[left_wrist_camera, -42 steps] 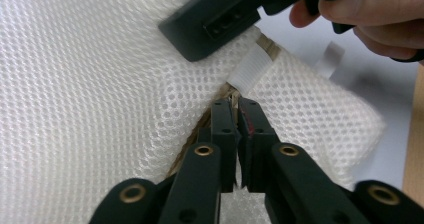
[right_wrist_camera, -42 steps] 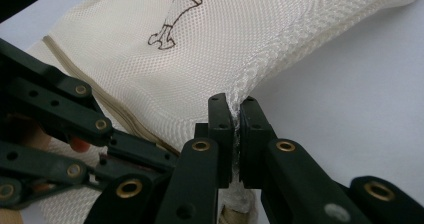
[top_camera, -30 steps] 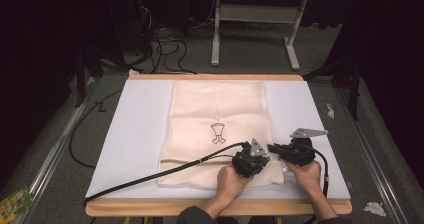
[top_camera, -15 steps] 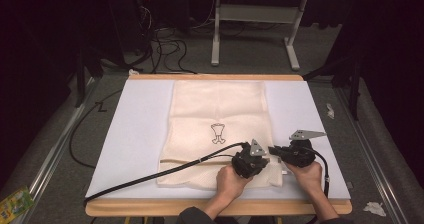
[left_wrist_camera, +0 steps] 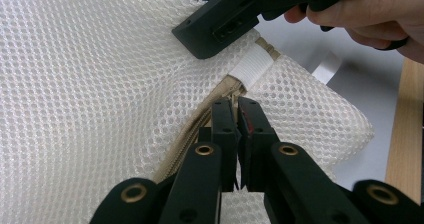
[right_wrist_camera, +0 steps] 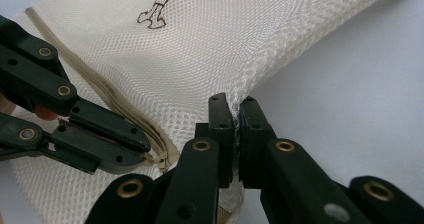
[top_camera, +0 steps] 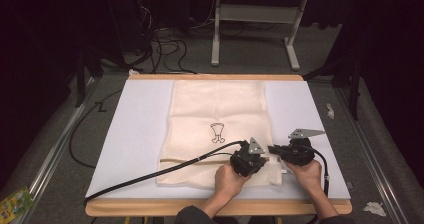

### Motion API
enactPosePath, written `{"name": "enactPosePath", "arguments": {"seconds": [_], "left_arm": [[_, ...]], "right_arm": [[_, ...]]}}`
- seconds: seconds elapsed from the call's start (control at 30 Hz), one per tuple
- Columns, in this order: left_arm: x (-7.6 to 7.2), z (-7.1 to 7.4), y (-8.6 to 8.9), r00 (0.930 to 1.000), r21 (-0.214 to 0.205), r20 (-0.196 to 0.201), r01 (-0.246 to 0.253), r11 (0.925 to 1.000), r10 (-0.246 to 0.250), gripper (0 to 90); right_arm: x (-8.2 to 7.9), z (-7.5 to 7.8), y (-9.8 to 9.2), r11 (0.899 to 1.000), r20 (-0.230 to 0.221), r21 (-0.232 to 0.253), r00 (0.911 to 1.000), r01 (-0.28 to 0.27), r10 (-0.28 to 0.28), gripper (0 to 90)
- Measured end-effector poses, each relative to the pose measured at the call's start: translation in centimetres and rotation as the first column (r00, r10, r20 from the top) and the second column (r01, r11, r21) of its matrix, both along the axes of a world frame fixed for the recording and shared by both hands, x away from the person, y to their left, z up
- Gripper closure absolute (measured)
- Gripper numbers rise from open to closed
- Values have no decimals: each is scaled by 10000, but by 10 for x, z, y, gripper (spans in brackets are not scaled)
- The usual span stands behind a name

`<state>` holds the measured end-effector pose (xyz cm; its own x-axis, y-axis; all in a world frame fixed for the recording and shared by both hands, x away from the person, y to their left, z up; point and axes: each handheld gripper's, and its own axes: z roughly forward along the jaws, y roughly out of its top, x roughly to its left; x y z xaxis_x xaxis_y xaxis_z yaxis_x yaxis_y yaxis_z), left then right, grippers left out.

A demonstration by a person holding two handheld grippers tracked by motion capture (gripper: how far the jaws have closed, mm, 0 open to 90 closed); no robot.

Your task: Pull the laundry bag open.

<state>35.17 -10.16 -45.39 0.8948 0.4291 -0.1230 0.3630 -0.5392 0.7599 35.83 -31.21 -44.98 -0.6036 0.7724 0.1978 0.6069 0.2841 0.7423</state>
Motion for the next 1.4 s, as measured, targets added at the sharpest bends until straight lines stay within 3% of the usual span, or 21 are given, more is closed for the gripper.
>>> {"name": "enactPosePath", "arguments": {"seconds": [0.13, 0.27, 0.4, 0.63, 0.73, 0.87, 1.23, 1.4], "left_arm": [[1, -4, -1, 9999, 60, -162, 6, 10000, -5, 871], [-1, 0, 4, 10000, 89, 53, -59, 9999, 58, 871], [4, -4, 14, 9985, -287, -461, -308, 9991, 295, 871], [1, 1, 21, 9993, -250, -142, -363, 9990, 359, 870], [2, 2, 21, 9992, -234, -175, -357, 9991, 353, 870], [0, 4, 23, 9994, -1, 89, -348, 9994, 348, 869], [0, 3, 24, 9994, 122, -9, -349, 9993, 349, 870], [1, 3, 32, 9989, -141, -92, -471, 9988, 470, 870]], "right_arm": [[-1, -2, -1, 9998, -33, -197, 10000, -12, 11, 879], [-2, -1, -4, 9999, 3, -153, 10000, 23, -23, 879], [-2, -1, -3, 9999, 15, -102, 10000, 95, -94, 878], [-1, -1, -2, 9999, 103, -90, 9999, 51, -50, 878], [-1, -2, -3, 9999, 67, 62, 9999, 94, -94, 876], [-1, -3, -3, 9999, 59, 85, 9999, 122, -122, 872], [0, -6, -2, 9999, -117, -119, 9999, 15, -16, 875], [0, -6, -1, 9998, -134, -173, 9999, 69, -71, 875]]}}
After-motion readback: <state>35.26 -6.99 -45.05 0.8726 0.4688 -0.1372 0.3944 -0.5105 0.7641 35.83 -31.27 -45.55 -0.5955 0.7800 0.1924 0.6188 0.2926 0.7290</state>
